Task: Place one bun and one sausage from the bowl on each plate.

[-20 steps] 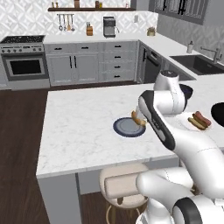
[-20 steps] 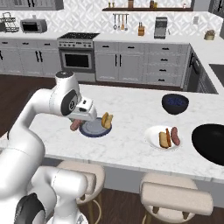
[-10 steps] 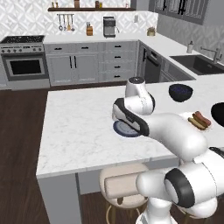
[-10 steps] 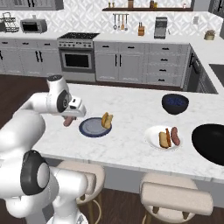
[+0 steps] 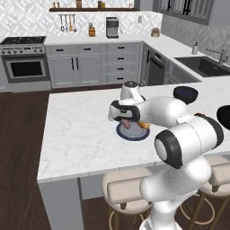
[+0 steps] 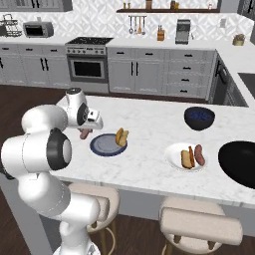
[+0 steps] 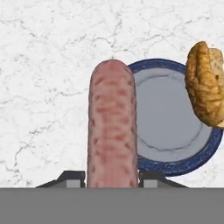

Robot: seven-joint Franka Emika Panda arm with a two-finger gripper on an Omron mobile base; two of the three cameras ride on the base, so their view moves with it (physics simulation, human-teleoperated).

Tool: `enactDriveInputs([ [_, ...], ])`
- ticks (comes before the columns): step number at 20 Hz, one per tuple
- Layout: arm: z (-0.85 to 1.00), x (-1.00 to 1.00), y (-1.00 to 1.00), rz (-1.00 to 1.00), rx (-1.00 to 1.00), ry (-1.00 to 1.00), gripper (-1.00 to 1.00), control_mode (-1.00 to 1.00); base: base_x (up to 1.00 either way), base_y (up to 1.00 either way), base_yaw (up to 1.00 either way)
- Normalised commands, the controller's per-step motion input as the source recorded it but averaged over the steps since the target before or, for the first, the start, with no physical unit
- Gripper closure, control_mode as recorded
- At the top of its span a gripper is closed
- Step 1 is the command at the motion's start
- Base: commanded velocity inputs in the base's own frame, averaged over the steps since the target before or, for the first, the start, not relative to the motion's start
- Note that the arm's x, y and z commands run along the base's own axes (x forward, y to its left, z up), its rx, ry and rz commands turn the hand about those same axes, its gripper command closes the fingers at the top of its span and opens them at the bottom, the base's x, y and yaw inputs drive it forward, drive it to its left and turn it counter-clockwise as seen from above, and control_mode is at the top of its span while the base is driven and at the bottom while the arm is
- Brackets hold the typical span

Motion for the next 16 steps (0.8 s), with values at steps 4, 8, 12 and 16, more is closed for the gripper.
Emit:
enactDriveInputs([
  [4,-0.47,0.19,-0.28,0.0,0.04,0.0,1.0,-1.0,0.0,0.0,0.0],
  [8,-0.43,0.05,-0.1,0.0,0.0,0.0,1.0,-1.0,0.0,0.0,0.0],
  [12,-0.28,0.0,0.0,0.0,0.0,0.0,1.0,-1.0,0.0,0.0,0.0],
  [16,-0.02,0.07,-0.01,0.0,0.0,0.0,1.0,-1.0,0.0,0.0,0.0],
])
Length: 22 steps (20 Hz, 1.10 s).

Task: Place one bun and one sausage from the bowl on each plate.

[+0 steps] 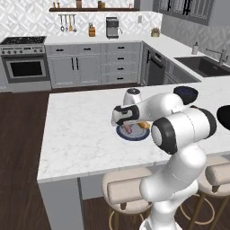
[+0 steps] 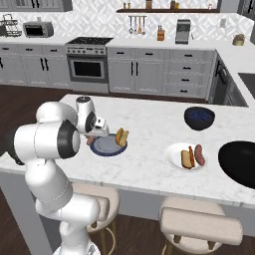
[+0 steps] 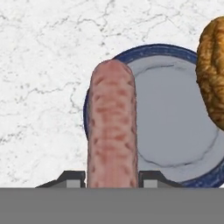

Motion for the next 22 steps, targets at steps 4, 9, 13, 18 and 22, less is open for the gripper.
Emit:
enactDriveInputs([
  [4,0.0,0.09,-0.38,0.0,0.0,0.0,1.0,-1.0,0.0,0.0,0.0],
  [9,-0.26,0.19,-0.2,0.0,0.0,0.0,1.0,-1.0,0.0,0.0,0.0],
  [13,-0.36,0.36,-0.01,0.0,0.0,0.0,1.0,-1.0,0.0,0.0,0.0],
  [18,-0.08,0.13,0.0,0.0,0.0,0.0,-1.0,-1.0,0.0,0.0,0.0],
  [22,0.0,0.09,-0.02,0.0,0.0,0.0,-1.0,-1.0,0.0,0.0,0.0],
])
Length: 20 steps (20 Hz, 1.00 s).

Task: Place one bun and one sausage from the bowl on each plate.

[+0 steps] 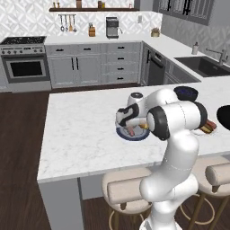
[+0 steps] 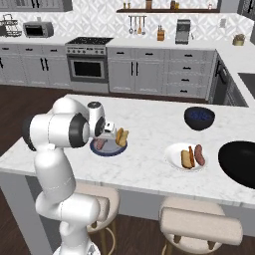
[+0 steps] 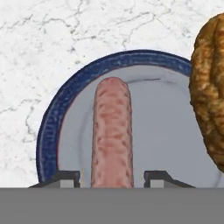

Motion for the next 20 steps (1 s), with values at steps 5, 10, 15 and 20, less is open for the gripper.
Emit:
enactDriveInputs([
  [5,0.29,-0.18,0.0,0.0,0.0,-0.05,-1.0,-1.0,0.0,0.0,0.0],
  [10,0.64,-0.78,0.0,0.0,0.0,-0.05,-1.0,-1.0,0.0,0.0,0.0],
  [15,0.81,-1.0,0.0,0.0,0.0,-0.04,-1.0,-1.0,0.0,0.0,0.0],
  [20,0.81,-0.65,-0.01,0.0,0.0,-0.01,-1.0,-1.0,0.0,0.0,0.0],
])
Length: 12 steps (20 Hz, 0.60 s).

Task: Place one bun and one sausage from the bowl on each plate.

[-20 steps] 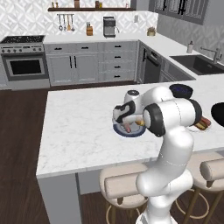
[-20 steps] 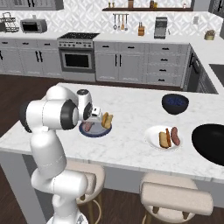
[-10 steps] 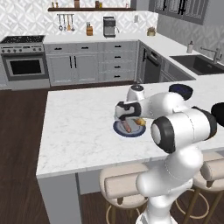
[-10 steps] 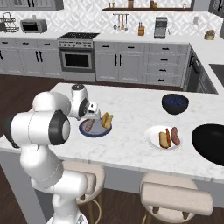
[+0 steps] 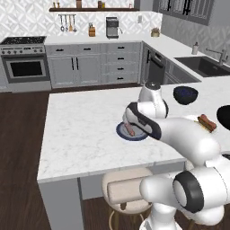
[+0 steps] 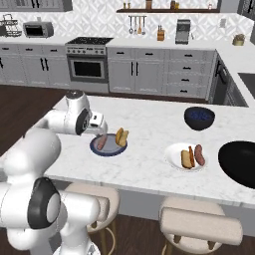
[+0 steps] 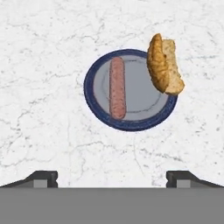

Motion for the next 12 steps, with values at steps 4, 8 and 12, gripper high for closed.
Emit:
enactDriveInputs([
  [4,0.75,-0.47,0.0,0.0,0.0,0.0,-1.0,-1.0,0.0,0.0,0.0],
  [8,0.75,-0.47,0.0,0.0,0.0,0.0,-1.0,-1.0,0.0,0.0,0.0],
  [12,0.78,-0.23,0.0,-0.01,0.0,0.0,-1.0,-1.0,0.0,0.0,0.0],
])
